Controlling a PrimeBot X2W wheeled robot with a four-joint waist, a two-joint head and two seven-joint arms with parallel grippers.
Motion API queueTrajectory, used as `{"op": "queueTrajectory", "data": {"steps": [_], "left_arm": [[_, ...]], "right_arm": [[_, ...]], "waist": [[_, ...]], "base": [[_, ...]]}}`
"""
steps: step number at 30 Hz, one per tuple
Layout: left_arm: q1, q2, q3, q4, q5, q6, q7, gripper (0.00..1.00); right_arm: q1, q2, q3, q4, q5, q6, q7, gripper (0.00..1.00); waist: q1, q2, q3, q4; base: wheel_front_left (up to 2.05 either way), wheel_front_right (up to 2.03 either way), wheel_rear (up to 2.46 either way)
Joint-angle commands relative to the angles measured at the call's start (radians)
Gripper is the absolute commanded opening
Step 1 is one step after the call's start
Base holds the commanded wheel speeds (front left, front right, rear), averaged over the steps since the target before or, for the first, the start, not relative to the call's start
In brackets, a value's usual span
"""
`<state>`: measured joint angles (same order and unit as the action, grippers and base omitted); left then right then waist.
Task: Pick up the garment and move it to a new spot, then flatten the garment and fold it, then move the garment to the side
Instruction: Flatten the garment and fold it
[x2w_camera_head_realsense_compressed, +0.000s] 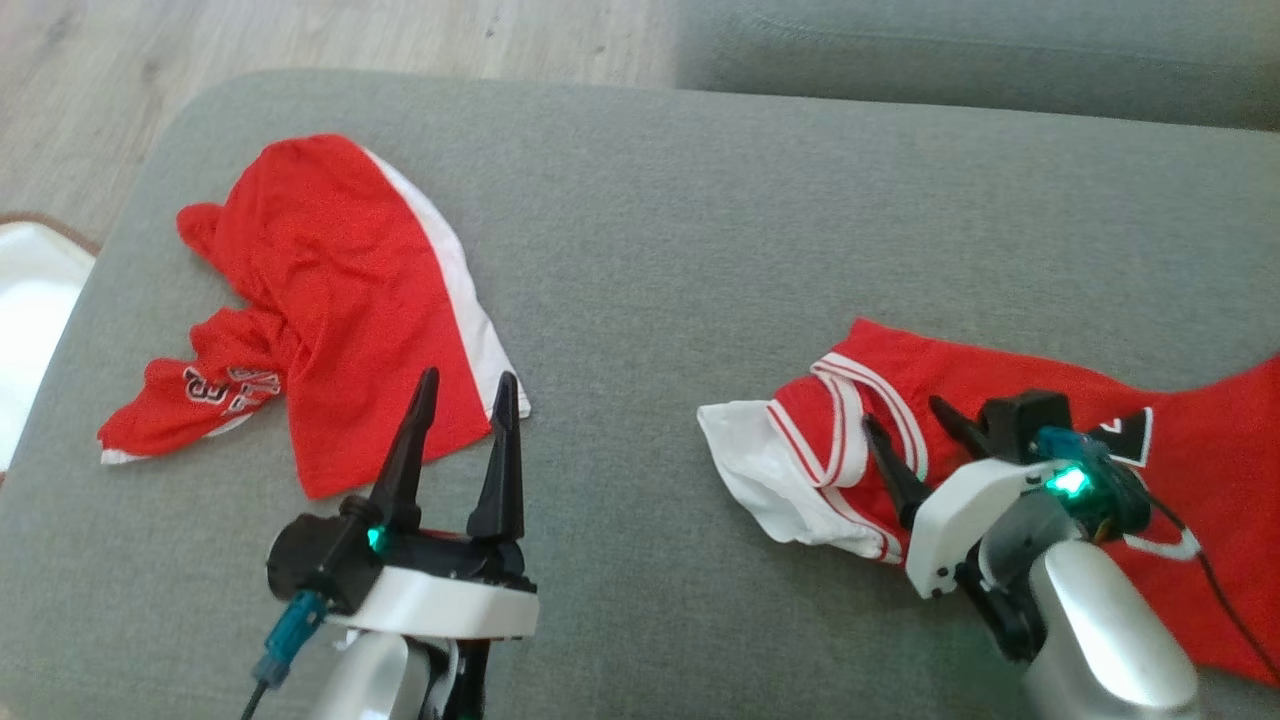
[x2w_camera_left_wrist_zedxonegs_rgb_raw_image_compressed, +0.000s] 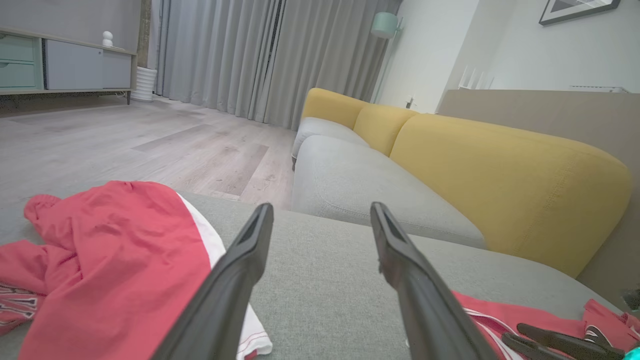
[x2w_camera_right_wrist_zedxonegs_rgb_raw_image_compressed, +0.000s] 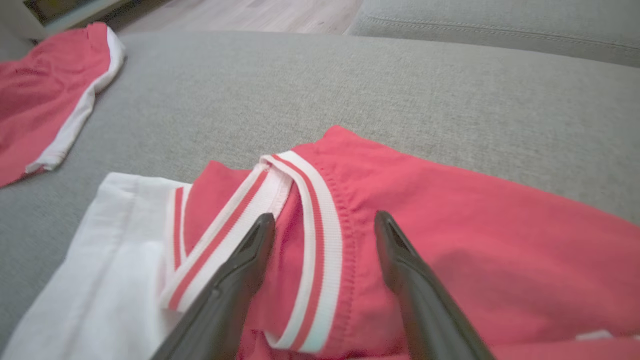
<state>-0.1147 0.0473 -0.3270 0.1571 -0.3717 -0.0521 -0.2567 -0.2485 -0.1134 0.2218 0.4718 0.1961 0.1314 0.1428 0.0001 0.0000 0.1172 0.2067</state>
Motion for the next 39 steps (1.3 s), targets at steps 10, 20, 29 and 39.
{"op": "queueTrajectory", "data": {"steps": [10, 20, 29, 39], "left_arm": [[-0.066, 0.003, 0.003, -0.031, -0.020, 0.009, -0.005, 1.00], [-0.088, 0.003, -0.020, -0.036, -0.041, 0.017, -0.005, 1.00], [-0.112, 0.003, -0.037, -0.040, -0.053, 0.017, -0.005, 1.00], [-0.138, 0.003, -0.057, -0.042, -0.064, 0.020, -0.005, 1.00]], "right_arm": [[-0.169, -0.008, 0.019, 0.169, -0.038, -0.001, 0.016, 0.00], [-0.388, -0.028, -0.044, 0.185, -0.057, -0.001, -0.143, 0.00], [-0.617, -0.081, -0.050, 0.276, -0.124, -0.001, -0.225, 0.00], [-0.810, -0.116, -0.049, 0.474, -0.211, -0.001, -0.302, 0.00]], "waist": [[-0.0001, 0.0000, 0.041, 0.045], [-0.0001, 0.0000, 0.069, 0.078], [-0.0001, 0.0000, 0.105, 0.117], [-0.0001, 0.0000, 0.136, 0.173]], "base": [[0.00, 0.00, 0.00], [0.00, 0.00, 0.00], [0.00, 0.00, 0.00], [0.00, 0.00, 0.00]]}}
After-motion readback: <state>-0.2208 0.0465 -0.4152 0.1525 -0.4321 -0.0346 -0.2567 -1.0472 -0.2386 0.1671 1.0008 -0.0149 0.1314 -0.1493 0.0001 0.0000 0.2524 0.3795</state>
